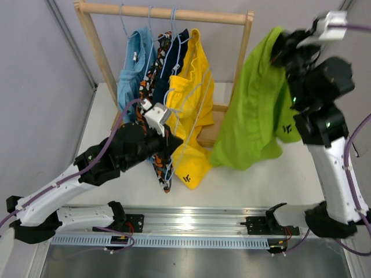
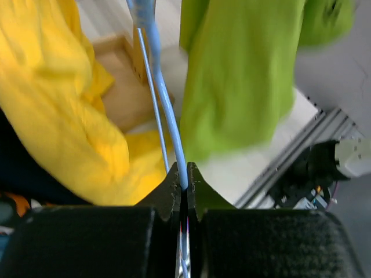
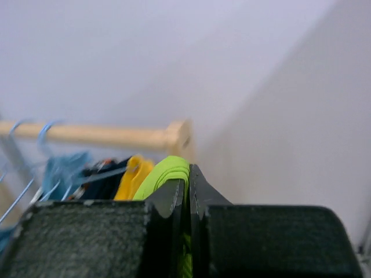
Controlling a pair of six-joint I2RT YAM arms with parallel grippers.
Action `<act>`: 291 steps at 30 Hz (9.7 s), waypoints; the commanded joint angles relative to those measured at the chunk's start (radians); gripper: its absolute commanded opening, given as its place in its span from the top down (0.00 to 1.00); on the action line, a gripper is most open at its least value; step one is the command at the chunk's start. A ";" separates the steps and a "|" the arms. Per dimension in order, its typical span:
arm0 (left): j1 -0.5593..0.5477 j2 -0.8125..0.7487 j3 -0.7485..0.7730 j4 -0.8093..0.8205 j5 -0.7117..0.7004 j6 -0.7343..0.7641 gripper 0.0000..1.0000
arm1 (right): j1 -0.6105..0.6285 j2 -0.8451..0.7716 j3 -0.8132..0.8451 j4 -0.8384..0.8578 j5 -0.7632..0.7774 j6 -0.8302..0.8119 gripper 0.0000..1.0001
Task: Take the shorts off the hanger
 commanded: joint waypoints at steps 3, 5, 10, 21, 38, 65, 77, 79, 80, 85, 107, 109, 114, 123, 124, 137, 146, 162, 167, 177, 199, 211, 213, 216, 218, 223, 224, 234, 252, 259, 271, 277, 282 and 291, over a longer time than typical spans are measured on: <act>-0.024 -0.132 -0.106 0.022 -0.001 -0.112 1.00 | -0.236 0.347 0.537 -0.025 -0.203 0.038 1.00; -0.024 -0.141 -0.120 0.014 -0.002 -0.112 1.00 | -0.308 0.486 0.719 0.013 -0.254 0.065 1.00; -0.024 -0.121 -0.134 0.017 0.002 -0.104 1.00 | -0.433 0.626 0.702 0.289 -0.296 0.187 1.00; -0.024 0.041 -0.035 0.031 -0.013 -0.049 1.00 | -0.474 0.603 -0.088 0.532 -0.138 0.213 0.94; 0.187 0.851 1.079 -0.311 -0.088 0.143 1.00 | -0.453 -0.333 -0.894 0.102 -0.117 0.408 0.16; 0.296 1.084 1.222 0.131 0.019 0.111 1.00 | -0.378 -0.623 -1.033 0.002 -0.248 0.466 0.17; 0.350 1.169 1.224 0.125 0.104 0.055 0.91 | -0.370 -0.617 -1.056 -0.001 -0.260 0.475 0.18; 0.336 1.120 1.213 0.108 0.095 0.064 0.71 | -0.369 -0.616 -1.065 0.001 -0.259 0.477 0.18; 0.326 1.086 1.167 0.090 0.081 0.072 0.61 | -0.367 -0.616 -1.068 0.002 -0.259 0.477 0.18; 0.237 0.806 0.873 0.094 0.005 0.112 0.13 | -0.358 -0.617 -1.072 0.001 -0.259 0.478 0.16; 0.358 0.455 0.660 0.003 0.093 0.138 0.13 | -0.201 -0.628 -1.083 -0.024 -0.138 0.487 0.16; 0.364 0.484 0.691 0.008 0.096 0.143 0.23 | -0.201 -0.637 -1.083 -0.037 -0.125 0.481 0.16; 0.373 0.579 0.786 0.000 0.073 0.144 0.35 | -0.201 -0.651 -1.091 -0.054 -0.110 0.461 0.16; 0.378 0.590 0.802 0.004 0.045 0.129 0.37 | -0.201 -0.653 -1.115 -0.048 -0.109 0.457 0.16; 0.378 0.577 0.786 0.007 0.048 0.127 0.39 | -0.201 -0.650 -1.117 -0.045 -0.110 0.457 0.16; 0.379 0.599 0.774 0.017 -0.034 0.169 0.35 | -0.201 -0.642 -1.128 -0.033 -0.113 0.458 0.16; 0.382 0.672 0.792 0.010 -0.079 0.189 0.34 | -0.201 -0.643 -1.131 -0.036 -0.113 0.460 0.16; 0.416 0.745 0.792 0.039 -0.117 0.184 0.59 | -0.203 -0.631 -1.146 -0.022 -0.118 0.461 0.16; 0.425 0.782 0.909 0.007 -0.116 0.198 1.00 | -0.201 -0.625 -1.152 -0.014 -0.119 0.460 0.16; 0.425 0.748 1.045 -0.041 -0.051 0.256 1.00 | -0.201 -0.611 -1.157 0.009 -0.128 0.467 0.16; 0.404 0.157 0.406 -0.199 0.073 0.181 1.00 | -0.198 -0.654 -1.048 0.048 -0.386 0.400 0.00; 0.218 -0.025 0.435 -0.440 0.384 0.141 1.00 | -0.065 -0.469 -0.893 0.130 -0.729 0.389 0.01; 0.218 -0.022 0.521 -0.487 0.403 0.127 1.00 | 0.017 -0.443 -0.873 0.118 -0.673 0.360 0.00; 0.209 -0.049 0.562 -0.494 0.421 0.121 1.00 | 0.085 -0.421 -0.833 0.105 -0.569 0.310 0.01; 0.209 -0.065 0.562 -0.489 0.447 0.114 1.00 | 0.130 -0.400 -0.804 0.093 -0.520 0.290 0.00; 0.209 -0.098 0.556 -0.480 0.502 0.098 1.00 | 0.185 -0.395 -0.792 0.096 -0.438 0.283 0.00; 0.209 -0.103 0.555 -0.478 0.504 0.098 1.00 | 0.203 -0.404 -0.793 0.096 -0.403 0.282 0.00; 0.208 -0.147 0.496 -0.446 0.605 0.074 1.00 | 0.236 -0.442 -0.828 0.145 -0.237 0.282 0.01; 0.207 -0.161 0.449 -0.438 0.628 0.078 1.00 | 0.214 -0.359 -0.871 0.338 -0.057 0.213 1.00; 0.204 -0.181 0.406 -0.452 0.601 0.087 1.00 | -0.100 -0.462 -0.881 0.246 -0.183 0.304 1.00; 0.200 -0.166 0.394 -0.440 0.526 0.094 1.00 | -0.165 -0.487 -0.942 0.223 -0.516 0.401 1.00; 0.200 -0.086 0.339 -0.189 0.291 0.089 1.00 | 0.319 -0.449 -1.000 0.249 -0.357 0.323 1.00; 0.200 -0.016 0.280 0.008 0.240 0.057 1.00 | 0.501 -0.418 -0.884 0.157 -0.161 0.247 1.00; 0.181 -0.095 0.067 -0.200 0.151 -0.003 1.00 | 0.352 -0.293 -0.406 0.046 0.228 -0.083 1.00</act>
